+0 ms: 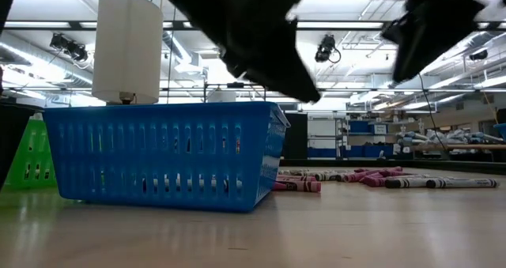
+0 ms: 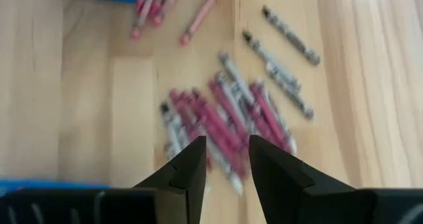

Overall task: Sort crayons
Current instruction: Put the black crayon into the green basket

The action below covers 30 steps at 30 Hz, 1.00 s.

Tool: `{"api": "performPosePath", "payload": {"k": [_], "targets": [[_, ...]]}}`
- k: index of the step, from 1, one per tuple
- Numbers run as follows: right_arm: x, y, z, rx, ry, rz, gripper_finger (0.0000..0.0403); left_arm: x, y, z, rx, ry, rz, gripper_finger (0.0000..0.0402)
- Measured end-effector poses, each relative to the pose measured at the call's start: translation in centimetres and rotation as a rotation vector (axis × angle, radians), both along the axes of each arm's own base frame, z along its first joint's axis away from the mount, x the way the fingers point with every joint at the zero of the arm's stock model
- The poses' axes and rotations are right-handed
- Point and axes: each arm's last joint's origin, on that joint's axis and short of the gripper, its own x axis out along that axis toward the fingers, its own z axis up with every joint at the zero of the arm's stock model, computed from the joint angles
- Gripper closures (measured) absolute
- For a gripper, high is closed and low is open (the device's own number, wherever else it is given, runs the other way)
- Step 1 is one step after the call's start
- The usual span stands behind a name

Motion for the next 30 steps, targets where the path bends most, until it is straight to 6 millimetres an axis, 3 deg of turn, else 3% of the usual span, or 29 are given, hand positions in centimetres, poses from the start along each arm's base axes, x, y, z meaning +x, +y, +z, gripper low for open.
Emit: {"api": "performPosePath", "payload": {"k": [8, 20, 25, 30], "targets": [[2.5, -4.4, -1.7, 0.027, -0.138, 0.036, 0.0278, -0.5, 0.7, 0.4, 0.035, 0.161, 0.062, 0.0260], [4.4, -9.6, -1.7, 0.095, -0.316, 0.080, 0.0278, 0.2, 0.3, 1.3, -0.026, 0.063, 0.085, 0.0260], [5.7, -10.6, -4.2, 0.125, -0.245, 0.103, 0.0278, 0.4, -0.6, 1.8, 0.010, 0.010, 0.039, 0.0260], [7.5, -10.7, -5.9, 0.187, -0.186, 0.130, 0.0278, -0.5, -1.3, 3.9, 0.065, -0.038, 0.003, 0.0260]]}}
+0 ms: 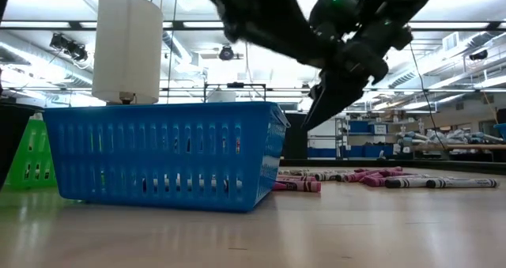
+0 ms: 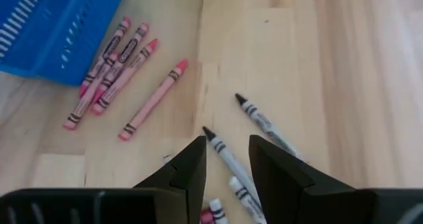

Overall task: Sort crayons
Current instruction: Put the black crayon into the green basket

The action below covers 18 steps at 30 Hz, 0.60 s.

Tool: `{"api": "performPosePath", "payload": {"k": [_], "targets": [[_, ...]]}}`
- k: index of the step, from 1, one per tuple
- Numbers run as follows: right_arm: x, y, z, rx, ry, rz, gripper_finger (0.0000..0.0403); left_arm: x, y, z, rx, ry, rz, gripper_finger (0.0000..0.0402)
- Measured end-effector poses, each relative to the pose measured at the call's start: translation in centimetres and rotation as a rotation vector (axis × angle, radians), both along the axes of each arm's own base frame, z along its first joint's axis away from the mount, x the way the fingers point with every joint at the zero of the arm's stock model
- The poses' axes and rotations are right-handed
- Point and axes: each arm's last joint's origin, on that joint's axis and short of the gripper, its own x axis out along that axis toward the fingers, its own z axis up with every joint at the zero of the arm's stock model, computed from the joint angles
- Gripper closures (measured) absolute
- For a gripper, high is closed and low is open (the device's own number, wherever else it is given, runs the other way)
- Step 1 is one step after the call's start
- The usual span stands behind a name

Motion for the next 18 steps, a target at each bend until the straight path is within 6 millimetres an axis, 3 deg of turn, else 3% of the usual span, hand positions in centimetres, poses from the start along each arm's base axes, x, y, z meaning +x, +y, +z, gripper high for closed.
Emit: {"api": "performPosePath", "payload": {"k": [4, 8, 11, 18], "targets": [[0.8, 0.0, -0.4, 0.011, 0.026, 0.001, 0.0278, -0.5, -0.5, 0.7, -0.022, -0.014, 0.002, 0.0260], [0.3, 1.1, 0.6, -0.060, -0.050, -0.025, 0.0280, -1.4, -0.4, 0.5, -0.068, 0.049, 0.054, 0.0260], [-1.1, 1.8, 1.2, -0.080, -0.170, -0.023, 0.0282, -1.9, 0.5, 0.2, -0.109, 0.099, 0.127, 0.0260], [-5.3, 2.7, -0.7, -0.096, -0.293, -0.135, 0.0283, -0.7, 4.3, -0.3, -0.206, 0.160, 0.178, 0.0260]]}}
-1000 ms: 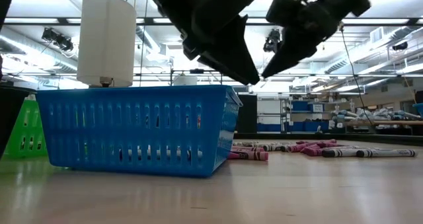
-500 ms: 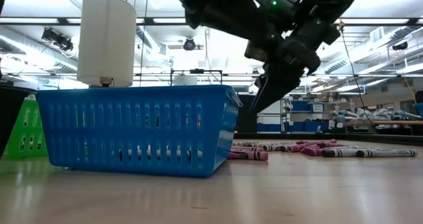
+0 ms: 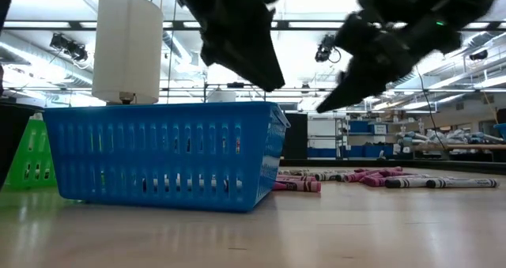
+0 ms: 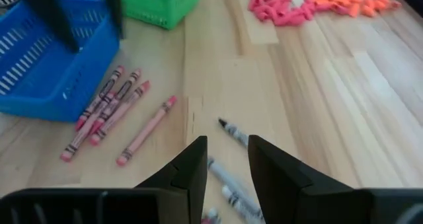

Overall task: Sort crayons
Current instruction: Put the black crayon into the green basket

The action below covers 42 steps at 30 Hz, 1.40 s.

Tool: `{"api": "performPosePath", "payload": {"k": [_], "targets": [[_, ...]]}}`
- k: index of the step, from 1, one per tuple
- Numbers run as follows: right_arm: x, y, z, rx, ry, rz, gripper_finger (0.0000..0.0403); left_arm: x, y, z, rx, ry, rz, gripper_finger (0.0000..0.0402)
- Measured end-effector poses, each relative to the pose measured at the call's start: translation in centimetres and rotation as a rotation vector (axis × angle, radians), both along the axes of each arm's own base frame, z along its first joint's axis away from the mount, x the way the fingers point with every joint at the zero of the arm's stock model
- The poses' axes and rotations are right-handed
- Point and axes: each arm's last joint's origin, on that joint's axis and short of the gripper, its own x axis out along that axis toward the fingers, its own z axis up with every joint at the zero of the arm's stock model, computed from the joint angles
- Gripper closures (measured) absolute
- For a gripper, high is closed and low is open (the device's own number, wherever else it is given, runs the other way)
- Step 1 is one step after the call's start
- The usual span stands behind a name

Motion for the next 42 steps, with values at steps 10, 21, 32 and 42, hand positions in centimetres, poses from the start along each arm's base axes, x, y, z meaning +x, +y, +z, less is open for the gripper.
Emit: {"api": "performPosePath", "payload": {"k": [10, 21, 32, 42], "targets": [[-4.1, 1.9, -1.2, -0.075, -0.121, -0.088, 0.0283, 1.4, 7.7, -0.1, -0.126, 0.009, 0.148, 0.0260], [-5.6, 1.7, -1.3, -0.138, -0.160, -0.103, 0.0283, 2.3, 11.3, -1.5, -0.193, -0.012, 0.239, 0.0260], [-5.2, 1.1, -0.9, -0.189, -0.207, -0.106, 0.0283, 5.0, 10.2, -5.2, -0.205, 0.074, 0.243, 0.0260], [-5.2, 1.0, -1.3, -0.229, -0.179, -0.113, 0.0283, 5.3, 12.2, -5.3, -0.202, 0.159, 0.265, 0.0260]]}}
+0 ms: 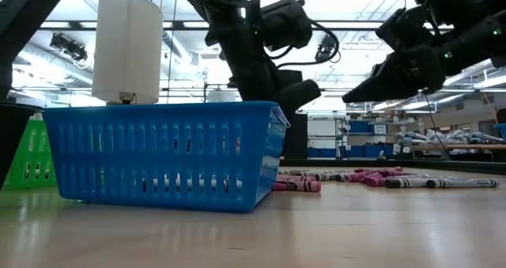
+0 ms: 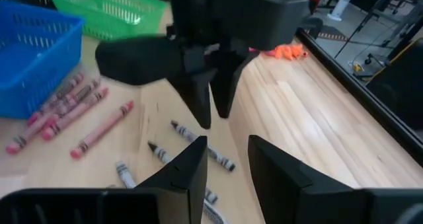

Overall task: Sort crayons
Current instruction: Put the black crayon into the green basket

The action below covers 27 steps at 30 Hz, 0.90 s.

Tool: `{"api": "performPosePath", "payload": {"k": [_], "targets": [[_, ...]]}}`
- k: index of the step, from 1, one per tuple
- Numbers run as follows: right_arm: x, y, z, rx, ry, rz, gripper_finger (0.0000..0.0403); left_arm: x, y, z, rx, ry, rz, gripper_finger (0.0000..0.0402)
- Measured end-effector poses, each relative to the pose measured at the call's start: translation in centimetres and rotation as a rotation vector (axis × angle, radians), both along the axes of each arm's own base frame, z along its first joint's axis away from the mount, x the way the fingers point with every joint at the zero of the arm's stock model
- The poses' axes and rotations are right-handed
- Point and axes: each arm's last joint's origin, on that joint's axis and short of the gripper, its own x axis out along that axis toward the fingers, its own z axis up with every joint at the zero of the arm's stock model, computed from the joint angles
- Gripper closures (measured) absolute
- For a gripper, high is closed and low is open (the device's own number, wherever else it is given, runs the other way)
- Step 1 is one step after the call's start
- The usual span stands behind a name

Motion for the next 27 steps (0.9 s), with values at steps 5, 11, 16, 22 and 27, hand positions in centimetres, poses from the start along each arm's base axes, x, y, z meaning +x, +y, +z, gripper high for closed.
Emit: {"api": "performPosePath", "payload": {"k": [5, 11, 16, 22, 27], "targets": [[0.2, 0.0, -0.3, -0.004, 0.012, 0.002, 0.0283, -0.3, 0.8, -0.3, -0.048, 0.024, -0.013, 0.0260], [0.2, 0.0, -0.5, -0.004, 0.017, 0.005, 0.0283, -0.5, 0.8, -0.4, -0.047, 0.051, -0.028, 0.0224], [0.3, 0.1, -0.4, -0.011, 0.010, 0.022, 0.0283, -0.5, 0.8, -0.4, -0.050, 0.056, -0.025, 0.0178], [0.4, 0.1, -0.3, -0.020, 0.001, 0.031, 0.0283, -0.3, 0.9, 0.7, -0.048, 0.068, -0.018, 0.0177], [0.4, 0.1, -0.3, -0.016, 0.000, 0.028, 0.0283, -0.3, 0.9, 1.2, -0.040, 0.090, -0.013, 0.0185]]}}
